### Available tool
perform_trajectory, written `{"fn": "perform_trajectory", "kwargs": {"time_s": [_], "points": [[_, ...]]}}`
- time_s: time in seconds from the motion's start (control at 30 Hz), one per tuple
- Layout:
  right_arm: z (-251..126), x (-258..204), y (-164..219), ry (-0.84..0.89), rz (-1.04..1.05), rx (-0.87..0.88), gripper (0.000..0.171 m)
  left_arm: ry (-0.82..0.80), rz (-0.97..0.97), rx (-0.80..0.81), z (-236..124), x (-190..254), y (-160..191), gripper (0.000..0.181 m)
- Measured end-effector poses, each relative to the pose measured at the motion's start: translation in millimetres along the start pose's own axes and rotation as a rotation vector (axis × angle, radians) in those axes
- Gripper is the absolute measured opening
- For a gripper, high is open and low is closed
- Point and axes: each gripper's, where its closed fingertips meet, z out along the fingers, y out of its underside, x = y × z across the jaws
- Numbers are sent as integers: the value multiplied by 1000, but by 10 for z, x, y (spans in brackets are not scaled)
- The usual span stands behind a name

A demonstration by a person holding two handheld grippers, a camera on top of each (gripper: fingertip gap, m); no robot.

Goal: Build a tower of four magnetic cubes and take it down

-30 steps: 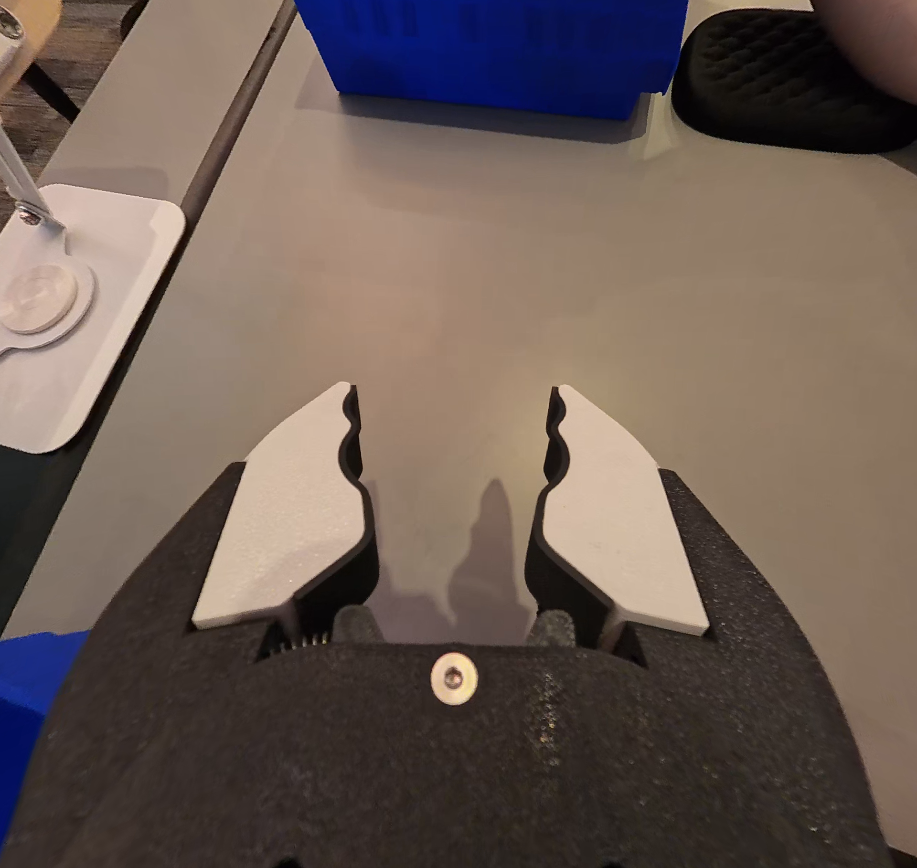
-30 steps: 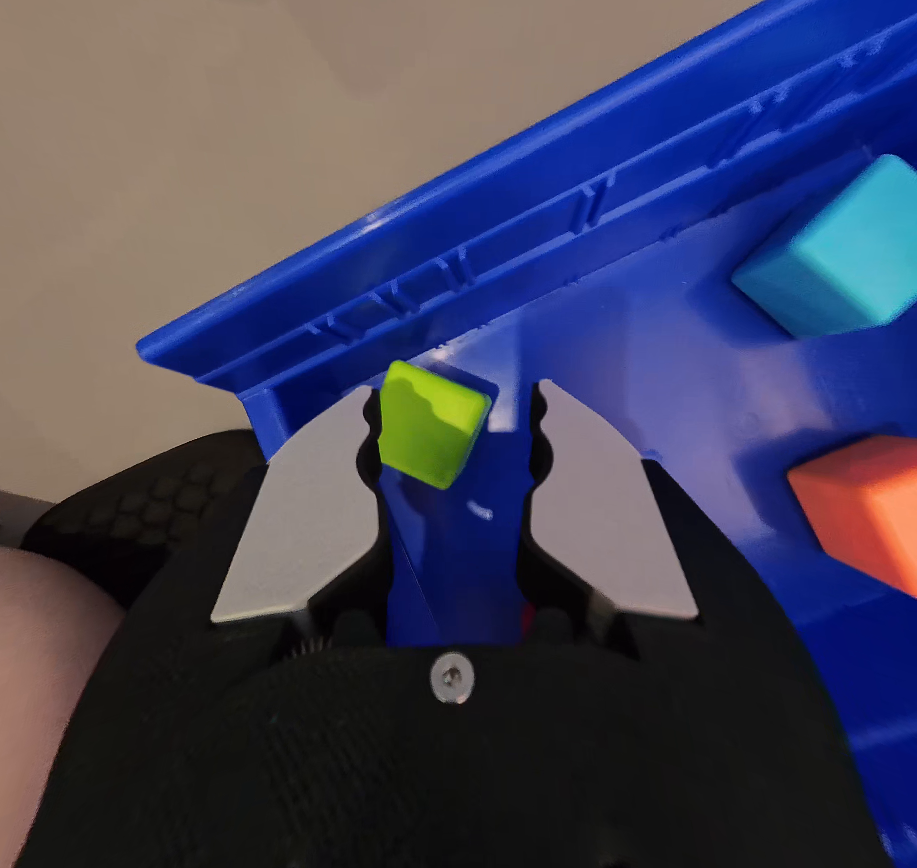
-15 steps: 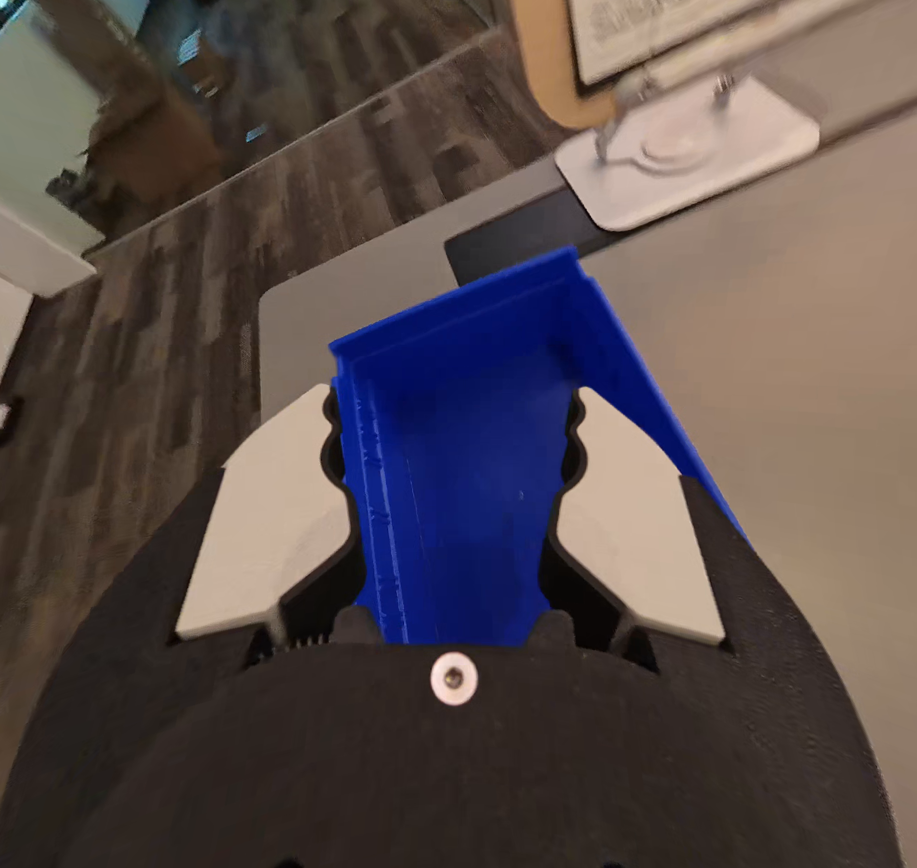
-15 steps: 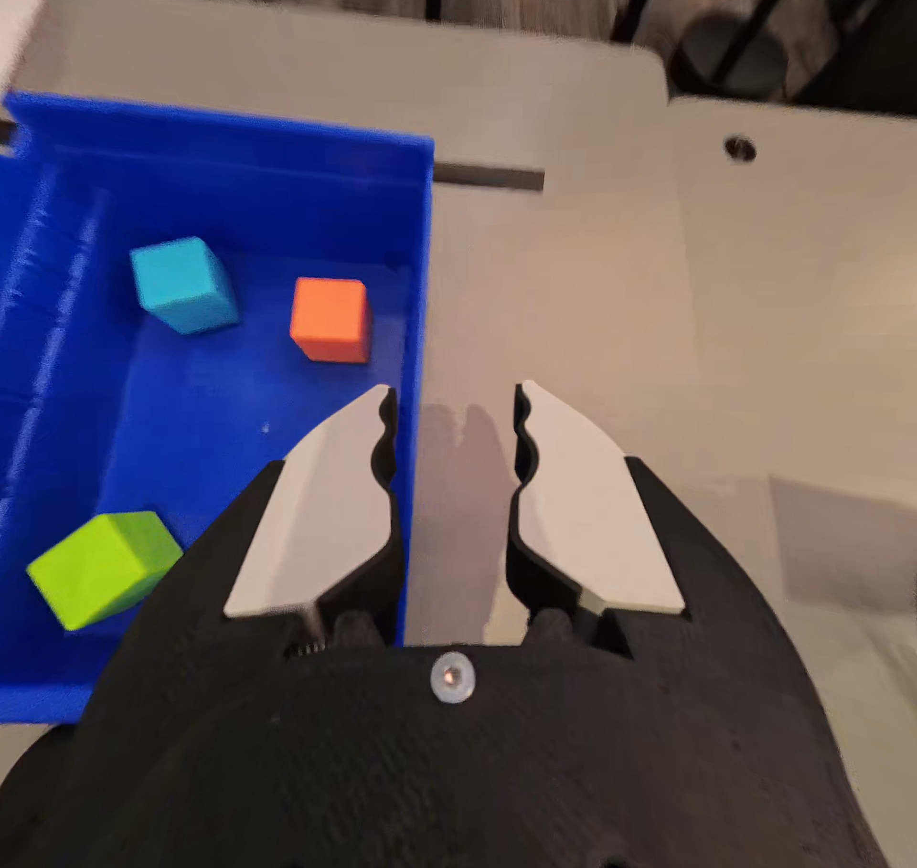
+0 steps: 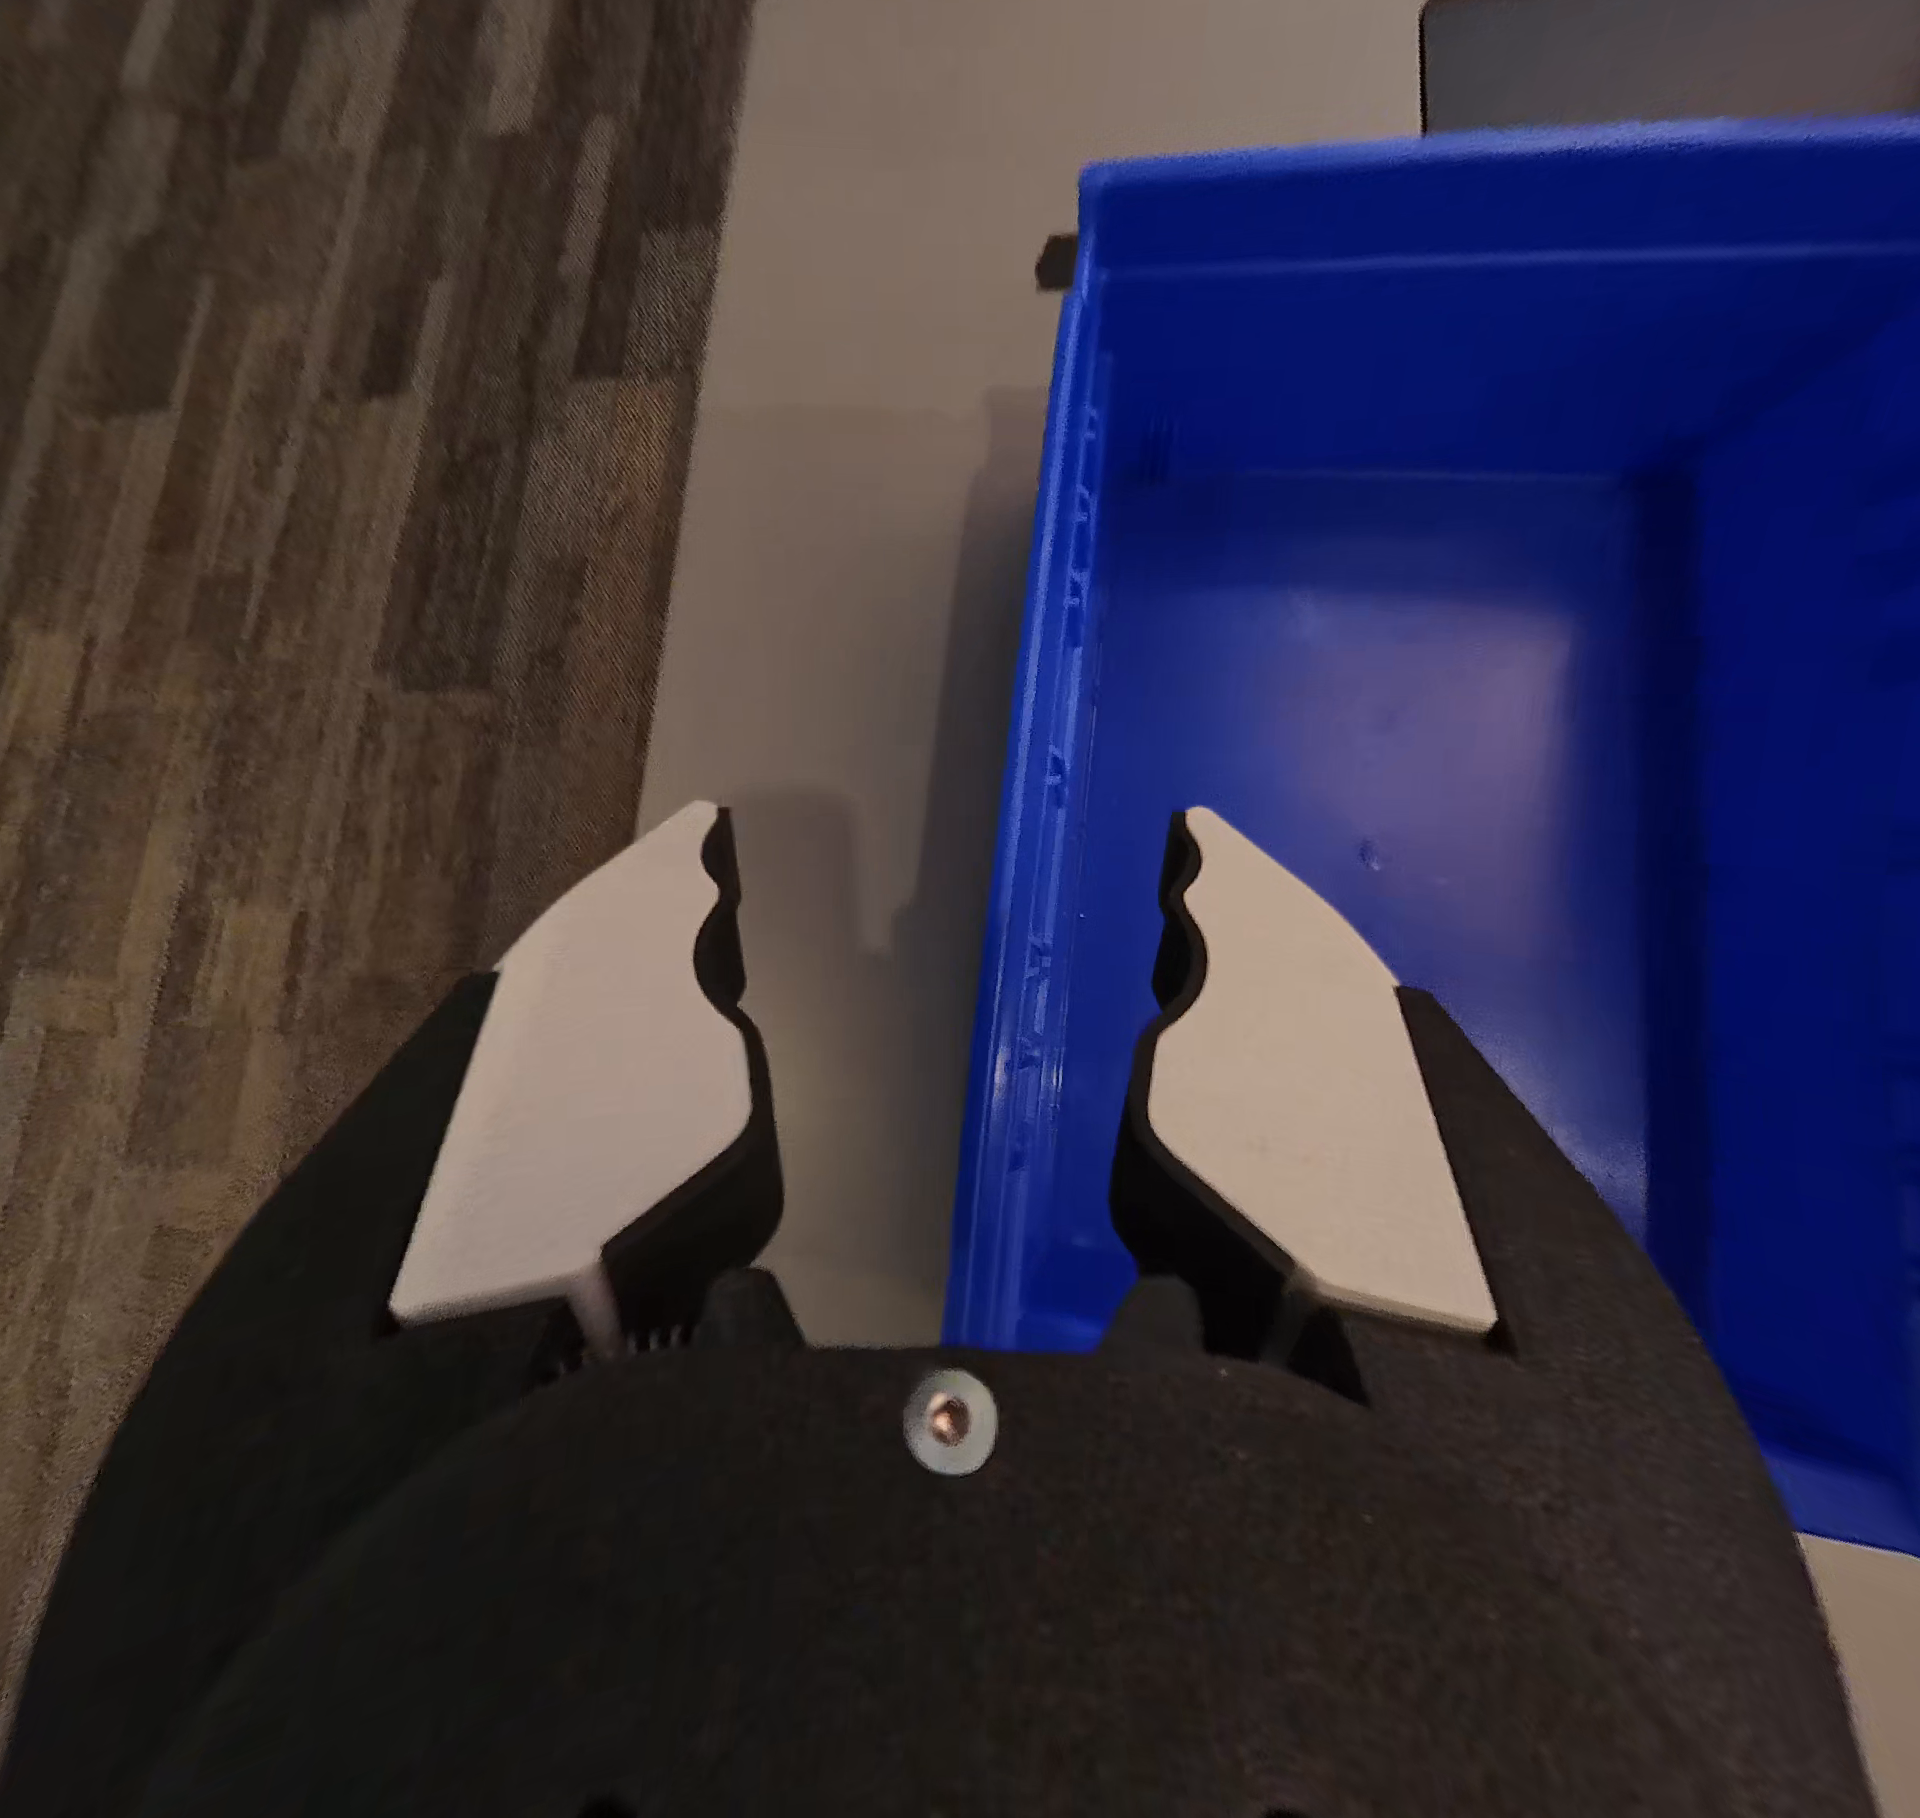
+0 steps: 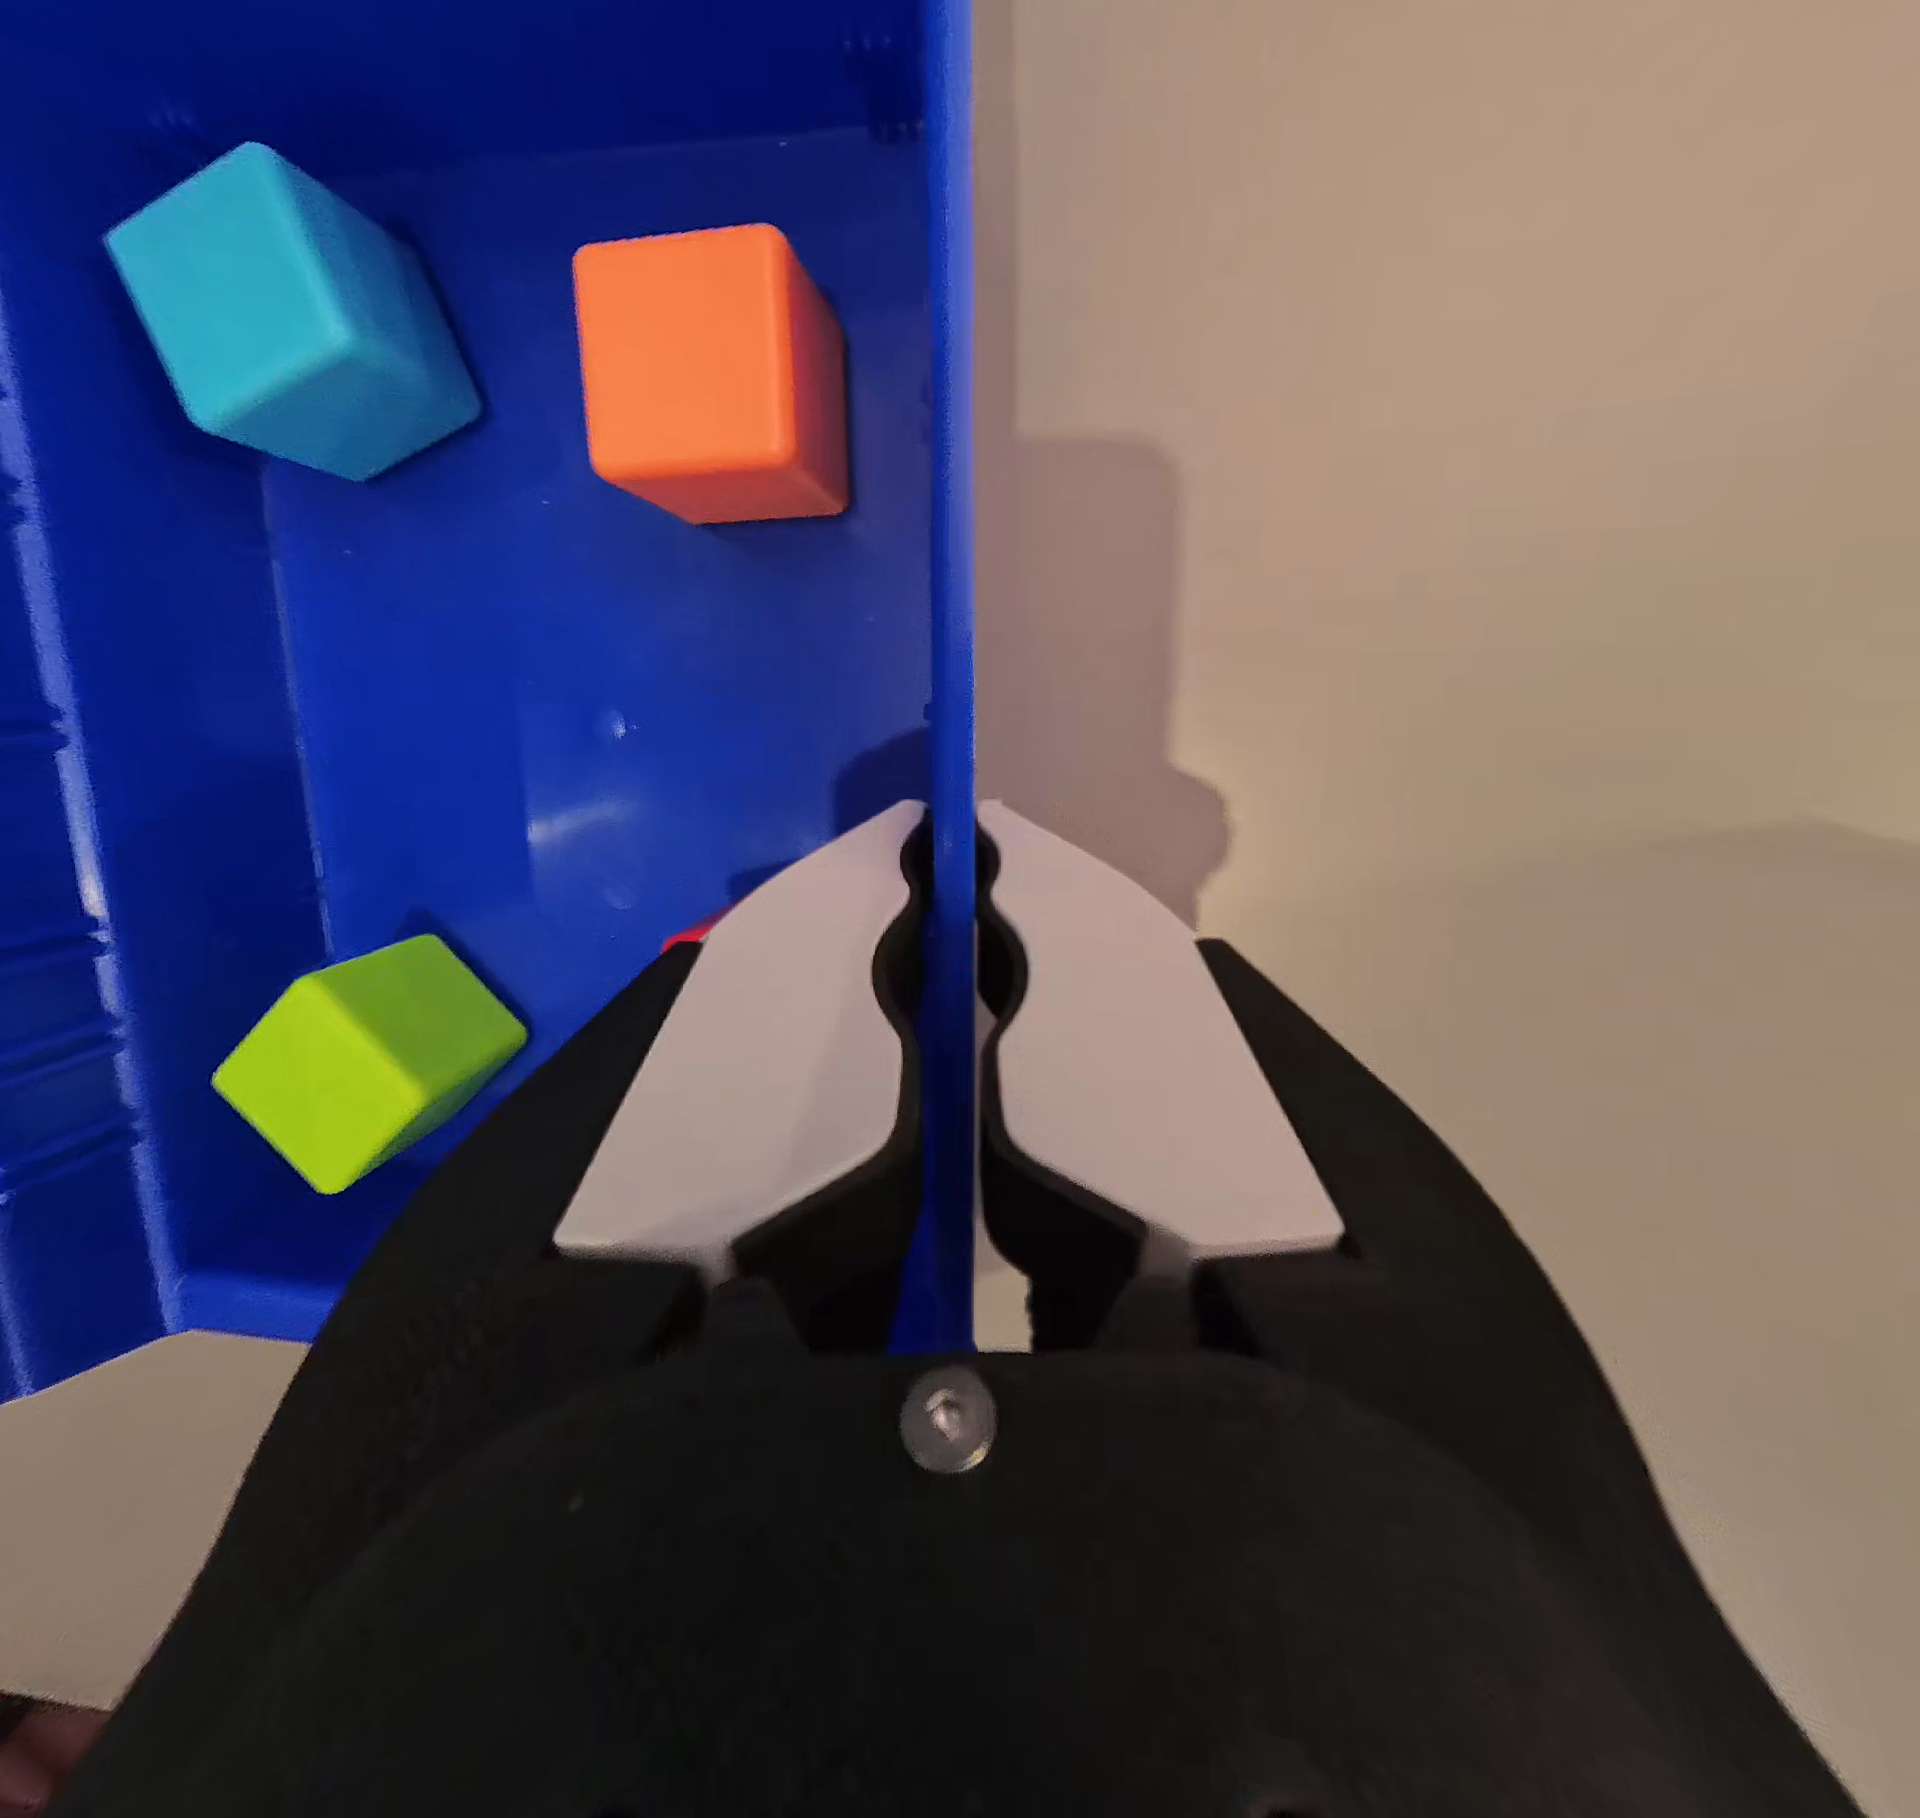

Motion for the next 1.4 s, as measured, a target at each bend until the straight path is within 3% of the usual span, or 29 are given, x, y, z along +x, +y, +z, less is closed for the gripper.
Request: {"fn": "perform_trajectory", "kwargs": {"time_s": [0.23,0.63,0.9,1.4], "points": [[46,-2,41,32,-20,-42,6,17,-6,-220,247,43,352,66],[46,-52,54,13,-7,-51,6,132,-58,-384,424,212,654,11],[99,-310,21,2,-56,-91,6,194,-49,-427,364,418,676,5],[236,-978,-64,-27,-141,-141,6,235,231,-509,249,1283,637,14]]}}
